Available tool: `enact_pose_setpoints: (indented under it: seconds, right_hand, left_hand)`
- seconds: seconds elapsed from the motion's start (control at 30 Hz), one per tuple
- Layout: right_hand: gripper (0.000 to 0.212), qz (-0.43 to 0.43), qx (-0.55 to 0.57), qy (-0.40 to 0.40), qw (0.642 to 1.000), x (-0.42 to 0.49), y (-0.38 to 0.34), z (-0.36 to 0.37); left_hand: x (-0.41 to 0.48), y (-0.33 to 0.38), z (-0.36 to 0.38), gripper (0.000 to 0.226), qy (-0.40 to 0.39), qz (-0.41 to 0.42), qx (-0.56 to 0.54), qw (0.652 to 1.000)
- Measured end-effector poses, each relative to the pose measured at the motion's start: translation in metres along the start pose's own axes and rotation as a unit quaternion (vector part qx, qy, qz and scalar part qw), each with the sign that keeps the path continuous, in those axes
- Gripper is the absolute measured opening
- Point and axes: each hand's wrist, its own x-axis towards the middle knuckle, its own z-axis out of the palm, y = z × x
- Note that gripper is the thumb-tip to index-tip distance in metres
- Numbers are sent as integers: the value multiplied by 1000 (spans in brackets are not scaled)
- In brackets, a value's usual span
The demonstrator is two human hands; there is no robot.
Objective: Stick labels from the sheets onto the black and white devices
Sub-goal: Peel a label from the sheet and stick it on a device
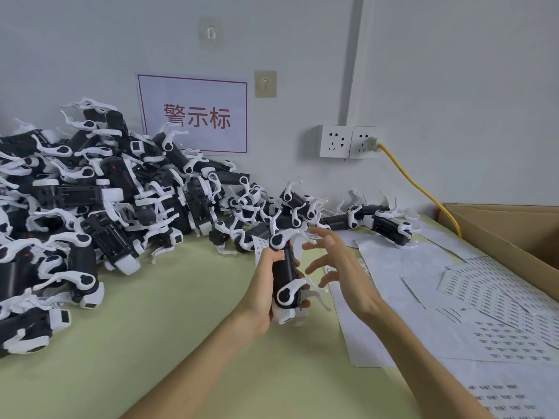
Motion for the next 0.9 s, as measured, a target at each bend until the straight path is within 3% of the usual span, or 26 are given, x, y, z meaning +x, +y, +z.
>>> enact_pose_setpoints:
  seconds: [0.2,0.43,0.57,0.7,0.9]
  right_hand:
    - [51,12,21,2,1000,0,-4,-1]
    - [43,56,18,-74,996,4,-7,-22]
    - [26,49,8,-80,996,4,-5,-22]
    - [29,33,-21,-85,996,4,0,-18]
    - [37,96,20,-201,975,5,-1,-32]
  left_hand:
    - [-2,0,-2,37,-39,-68,37,996]
    - [-2,6,-5,36,-119,-111,110,981]
    - [1,2,-7,51,-96,-76,149,981]
    - [3,0,-6,66,-75,-74,156,982]
    - [5,-1,-8,59,-120,-135,160,970]
